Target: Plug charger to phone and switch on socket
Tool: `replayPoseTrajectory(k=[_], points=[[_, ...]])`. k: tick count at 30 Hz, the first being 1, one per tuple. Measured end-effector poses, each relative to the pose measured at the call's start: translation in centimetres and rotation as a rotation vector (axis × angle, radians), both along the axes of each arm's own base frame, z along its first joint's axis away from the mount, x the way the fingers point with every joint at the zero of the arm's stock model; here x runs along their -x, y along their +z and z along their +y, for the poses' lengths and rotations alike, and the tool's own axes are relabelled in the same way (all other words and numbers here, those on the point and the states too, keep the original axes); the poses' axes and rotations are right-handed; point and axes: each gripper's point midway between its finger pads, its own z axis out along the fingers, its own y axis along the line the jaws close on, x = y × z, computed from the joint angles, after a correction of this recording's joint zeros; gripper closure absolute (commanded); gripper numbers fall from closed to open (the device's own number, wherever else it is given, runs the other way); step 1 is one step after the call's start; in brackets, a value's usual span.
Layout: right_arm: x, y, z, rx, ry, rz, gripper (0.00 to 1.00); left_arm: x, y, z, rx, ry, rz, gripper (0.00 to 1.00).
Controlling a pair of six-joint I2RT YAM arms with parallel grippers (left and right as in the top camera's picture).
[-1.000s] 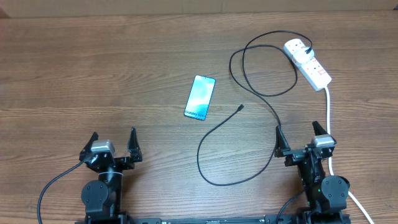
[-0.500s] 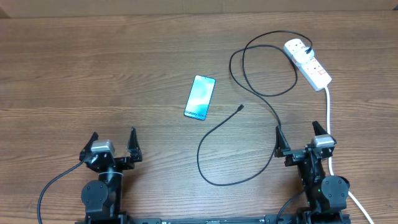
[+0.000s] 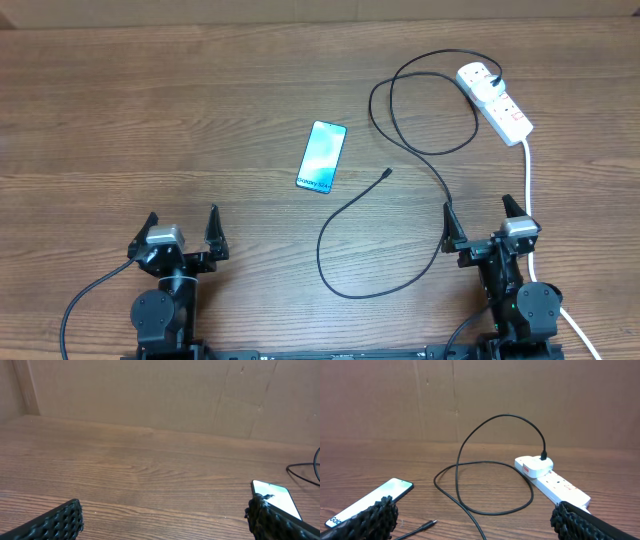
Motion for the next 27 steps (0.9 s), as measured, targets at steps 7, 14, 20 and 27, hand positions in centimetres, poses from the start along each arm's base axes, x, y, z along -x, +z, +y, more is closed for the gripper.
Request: replayPoseTrajectory(k=[7,14,20,27], points=[[0.0,0.0,0.0,0.0,0.0,0.0,0.0,0.0,0.0,0.0,0.0,0.0,0.0,0.0],[0.0,0.0,0.0,0.0,0.0,0.0,0.0,-0.1,1.6,-0.3,0.028,-0.016,-0.067,0.0],[0.0,0.0,0.0,0.0,0.0,0.0,0.0,1.4,10.5,-1.9,0.09,-0.123,-0.436,0.0],[0.0,0.0,0.0,0.0,0.0,0.0,0.0,6.5,18.9,-1.8,0.061,-0.125,-0.832,0.0]])
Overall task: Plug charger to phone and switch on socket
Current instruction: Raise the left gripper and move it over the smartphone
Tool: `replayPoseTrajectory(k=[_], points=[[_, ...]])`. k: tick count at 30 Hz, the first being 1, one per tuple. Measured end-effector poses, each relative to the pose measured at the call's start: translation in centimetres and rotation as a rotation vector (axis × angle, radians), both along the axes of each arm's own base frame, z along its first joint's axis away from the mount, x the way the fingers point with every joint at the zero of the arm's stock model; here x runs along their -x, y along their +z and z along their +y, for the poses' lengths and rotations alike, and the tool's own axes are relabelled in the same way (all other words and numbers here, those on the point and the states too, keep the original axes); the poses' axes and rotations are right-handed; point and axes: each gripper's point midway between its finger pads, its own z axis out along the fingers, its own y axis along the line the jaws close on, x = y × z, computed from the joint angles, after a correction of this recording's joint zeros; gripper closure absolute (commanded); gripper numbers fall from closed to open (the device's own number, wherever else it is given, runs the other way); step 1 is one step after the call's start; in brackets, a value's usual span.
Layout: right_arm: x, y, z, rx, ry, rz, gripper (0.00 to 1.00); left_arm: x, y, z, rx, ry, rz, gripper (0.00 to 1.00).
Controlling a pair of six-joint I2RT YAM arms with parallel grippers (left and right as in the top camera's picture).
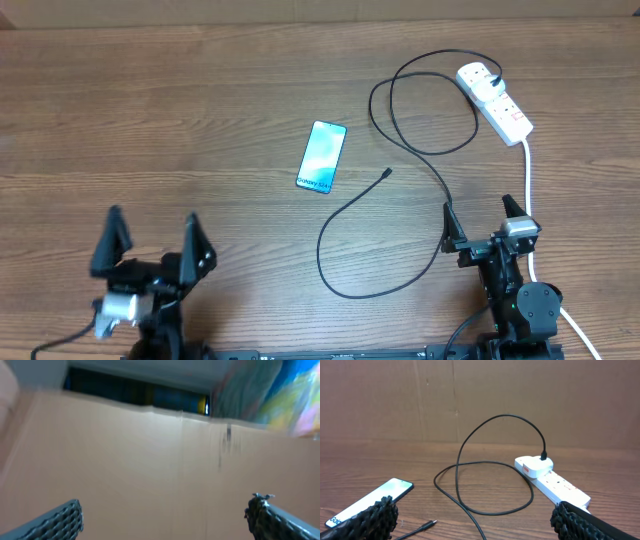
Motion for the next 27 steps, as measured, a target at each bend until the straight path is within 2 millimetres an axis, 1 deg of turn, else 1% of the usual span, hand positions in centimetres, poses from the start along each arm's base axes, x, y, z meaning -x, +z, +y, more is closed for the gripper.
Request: replayPoseTrajectory(k=[3,5,8,10,13,14,16,19,21,23,25,26,27], points=[[0.0,0.0,0.0,0.0,0.0,0.0,0.0,0.7,1.2,0.5,0.016,0.025,-0.035,0.0],[0.0,0.0,0.0,0.0,0.0,0.0,0.0,1.2,2.5,0.6,0.01,0.039,-0.047,0.0],[0.0,0.0,0.0,0.0,0.0,0.0,0.0,1.9,5.5,0.4,-0.017,0.058,-0.061,0.0],[0.0,0.0,0.0,-0.001,0.0,-0.001,0.0,1.7,7.5,0.2,-0.036,0.059,-0.039,0.0],[0.0,0.0,0.0,0.0,0.0,-0.001,0.0,0.3,10.3,-0.1,-0.067,0.054,0.035,0.0],[0.0,0.0,0.0,-0.001,0.0,-0.001,0.0,-0.3,11.2,-0.3,-0.076,0.049,0.068,0.0],[0.0,0.1,0.0,0.0,0.0,-0.002,0.0,-2.8,11.9,-0.3,-0.093,0.042,0.197,0.0],[0.0,0.1,0.0,0.0,0.0,-0.002,0.0,-7.1,12.1,-0.3,-0.1,0.025,0.433,0.0],[0.0,0.1,0.0,0.0,0.0,-0.002,0.0,-9.8,11.7,-0.3,-0.102,0.002,0.591,0.0],[0.0,0.0,0.0,0.0,-0.001,-0.002,0.0,-12.5,11.1,-0.8,-0.113,-0.043,0.718,0.0],[0.0,0.0,0.0,0.0,0.0,-0.002,0.0,-14.8,10.1,-1.7,-0.128,-0.113,0.813,0.0],[0.0,0.0,0.0,0.0,0.0,-0.001,0.0,-15.9,9.2,-2.4,-0.137,-0.16,0.857,0.0],[0.0,0.1,0.0,-0.001,0.0,-0.003,0.0,-16.6,8.5,-2.8,-0.143,-0.194,0.883,0.0]])
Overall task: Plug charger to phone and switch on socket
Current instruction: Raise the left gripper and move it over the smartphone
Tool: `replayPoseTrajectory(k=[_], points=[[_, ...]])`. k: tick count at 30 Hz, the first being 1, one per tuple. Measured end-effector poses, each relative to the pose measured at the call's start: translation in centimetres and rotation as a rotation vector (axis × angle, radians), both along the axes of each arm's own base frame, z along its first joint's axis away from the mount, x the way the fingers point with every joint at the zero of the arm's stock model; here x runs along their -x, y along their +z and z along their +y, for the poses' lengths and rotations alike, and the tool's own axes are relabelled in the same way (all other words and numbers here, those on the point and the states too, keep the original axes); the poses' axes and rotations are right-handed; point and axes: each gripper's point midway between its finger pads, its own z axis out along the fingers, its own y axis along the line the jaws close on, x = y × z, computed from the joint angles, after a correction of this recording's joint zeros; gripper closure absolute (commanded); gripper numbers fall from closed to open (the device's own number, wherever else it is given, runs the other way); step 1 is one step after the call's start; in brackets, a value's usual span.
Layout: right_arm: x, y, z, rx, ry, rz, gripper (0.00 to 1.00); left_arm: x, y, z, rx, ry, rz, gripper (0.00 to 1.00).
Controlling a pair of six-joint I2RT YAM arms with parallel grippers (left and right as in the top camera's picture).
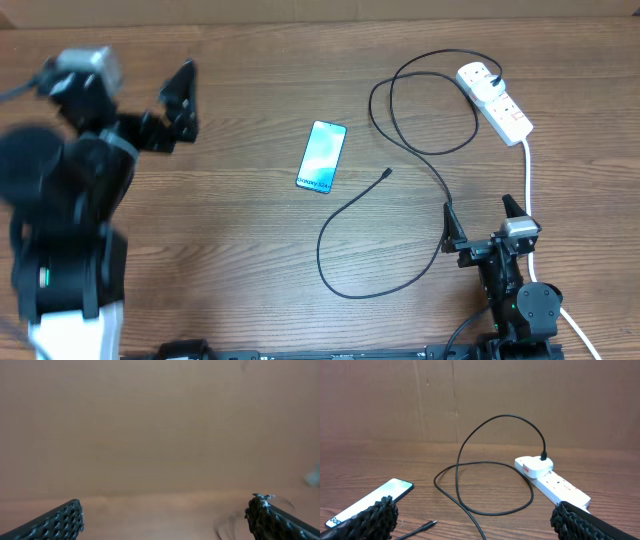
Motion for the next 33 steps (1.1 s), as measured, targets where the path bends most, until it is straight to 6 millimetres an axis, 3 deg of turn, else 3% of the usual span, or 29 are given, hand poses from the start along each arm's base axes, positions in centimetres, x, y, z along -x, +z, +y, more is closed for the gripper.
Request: replayPoseTrajectory(k=[5,9,13,19,27,33], points=[[0.0,0.0,0.0,0.0,0.0,0.002,0.0,-3.5,-3.8,-2.2,0.042,-0.15,0.129,0.0],[0.0,0.0,0.0,0.0,0.0,0.001,0.0,-5.3,-5.4,-3.3,0.084,-0.19,0.248,0.0],[0.0,0.0,0.0,0.0,0.0,0.001,0.0,-5.9,-6.8,-5.5,0.061,-0.201,0.43,0.0],[0.0,0.0,0.0,0.0,0.0,0.001,0.0,-7.3,-9.5,-8.7,-0.125,-0.11,0.627,0.0],[0.0,0.0,0.0,0.0,0.0,0.001,0.0,-9.0,-15.8,-12.5,-0.281,-0.099,0.769,0.0],[0.0,0.0,0.0,0.0,0.0,0.001,0.0,-8.8,-19.7,-15.2,-0.302,-0.174,0.865,0.0]])
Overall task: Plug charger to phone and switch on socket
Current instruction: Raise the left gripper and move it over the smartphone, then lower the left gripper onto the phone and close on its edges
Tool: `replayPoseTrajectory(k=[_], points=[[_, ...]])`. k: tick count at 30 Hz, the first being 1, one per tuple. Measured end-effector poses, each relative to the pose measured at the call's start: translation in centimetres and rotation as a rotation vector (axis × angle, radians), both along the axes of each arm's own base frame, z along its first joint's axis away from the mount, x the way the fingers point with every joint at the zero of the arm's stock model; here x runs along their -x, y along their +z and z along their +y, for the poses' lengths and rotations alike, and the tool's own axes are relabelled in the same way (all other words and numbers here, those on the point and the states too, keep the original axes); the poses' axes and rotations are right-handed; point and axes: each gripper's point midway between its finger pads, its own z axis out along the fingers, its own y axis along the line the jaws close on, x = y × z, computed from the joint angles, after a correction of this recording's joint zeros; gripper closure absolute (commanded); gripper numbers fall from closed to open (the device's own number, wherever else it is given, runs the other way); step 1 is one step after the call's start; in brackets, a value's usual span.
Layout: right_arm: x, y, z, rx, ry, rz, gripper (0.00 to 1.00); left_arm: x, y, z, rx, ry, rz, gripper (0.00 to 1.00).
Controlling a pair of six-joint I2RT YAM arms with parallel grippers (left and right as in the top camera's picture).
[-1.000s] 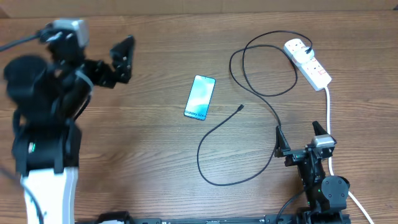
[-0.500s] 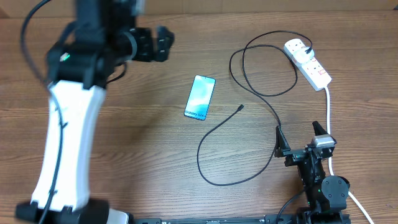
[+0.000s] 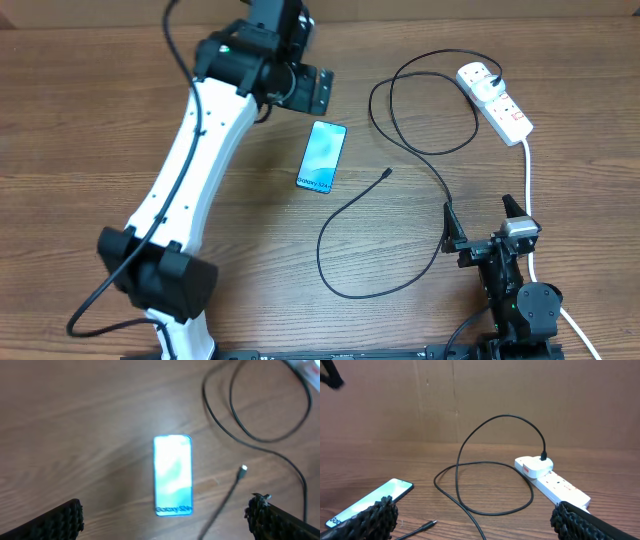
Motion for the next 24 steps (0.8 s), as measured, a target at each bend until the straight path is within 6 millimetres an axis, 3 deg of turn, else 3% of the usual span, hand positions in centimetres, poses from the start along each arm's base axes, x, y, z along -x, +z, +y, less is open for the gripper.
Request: replayPoseTrajectory(k=[6,18,24], points=[[0.0,0.0,0.0,0.0,0.0,0.0,0.0,0.5,-3.1,-1.5,0.03,-0.006,0.112,0.0],[0.0,0.0,0.0,0.0,0.0,-0.001,0.0,2.1,-12.5,-2.2,-0.037,0.052,0.399,0.0],[0.0,0.0,0.0,0.0,0.0,0.0,0.0,2.1,-14.4,-3.4,-0.104,0.038,0.388,0.0]])
